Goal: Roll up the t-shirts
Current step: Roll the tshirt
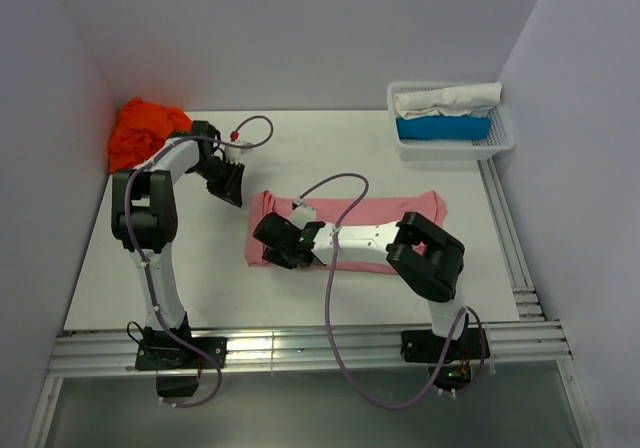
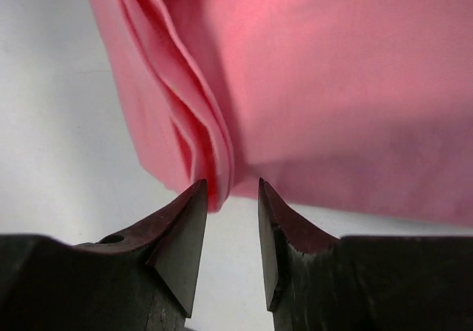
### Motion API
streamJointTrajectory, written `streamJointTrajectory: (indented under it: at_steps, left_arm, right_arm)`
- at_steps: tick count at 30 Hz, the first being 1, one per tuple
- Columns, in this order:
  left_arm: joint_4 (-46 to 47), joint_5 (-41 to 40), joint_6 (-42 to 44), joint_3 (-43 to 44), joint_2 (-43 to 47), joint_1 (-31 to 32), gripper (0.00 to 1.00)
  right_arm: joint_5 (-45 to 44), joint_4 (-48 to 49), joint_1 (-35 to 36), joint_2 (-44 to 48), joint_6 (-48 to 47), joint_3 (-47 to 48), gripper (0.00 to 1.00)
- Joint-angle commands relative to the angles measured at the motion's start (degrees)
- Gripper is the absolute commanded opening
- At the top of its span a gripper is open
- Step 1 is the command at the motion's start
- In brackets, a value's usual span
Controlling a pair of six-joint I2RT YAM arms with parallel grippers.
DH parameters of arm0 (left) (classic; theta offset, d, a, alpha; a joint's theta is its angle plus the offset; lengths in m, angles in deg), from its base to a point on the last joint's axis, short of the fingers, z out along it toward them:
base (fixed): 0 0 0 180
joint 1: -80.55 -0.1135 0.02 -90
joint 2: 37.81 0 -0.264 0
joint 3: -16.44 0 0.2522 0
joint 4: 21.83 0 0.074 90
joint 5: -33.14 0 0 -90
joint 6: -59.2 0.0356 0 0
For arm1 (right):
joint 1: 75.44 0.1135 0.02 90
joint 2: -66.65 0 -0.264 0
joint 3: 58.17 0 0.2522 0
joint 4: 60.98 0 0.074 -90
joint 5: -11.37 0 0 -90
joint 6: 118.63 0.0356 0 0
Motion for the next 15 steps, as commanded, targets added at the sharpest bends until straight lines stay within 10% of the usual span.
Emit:
streamJointTrajectory:
  at_steps: [1,15]
  left_arm:
    - [2.46,3.57,1.89,-2.99,4.3,0.78,0.33]
    - [4.32,11.75,0.75,-5.8,2.19,0.61,0.44]
  right_arm:
    - [-3.92,-0.17,-0.4,6.29,0.37,-0.31,0.41]
    - [-3.93,-10.01,-1.45,-5.38,-7.98,17.16,0.47]
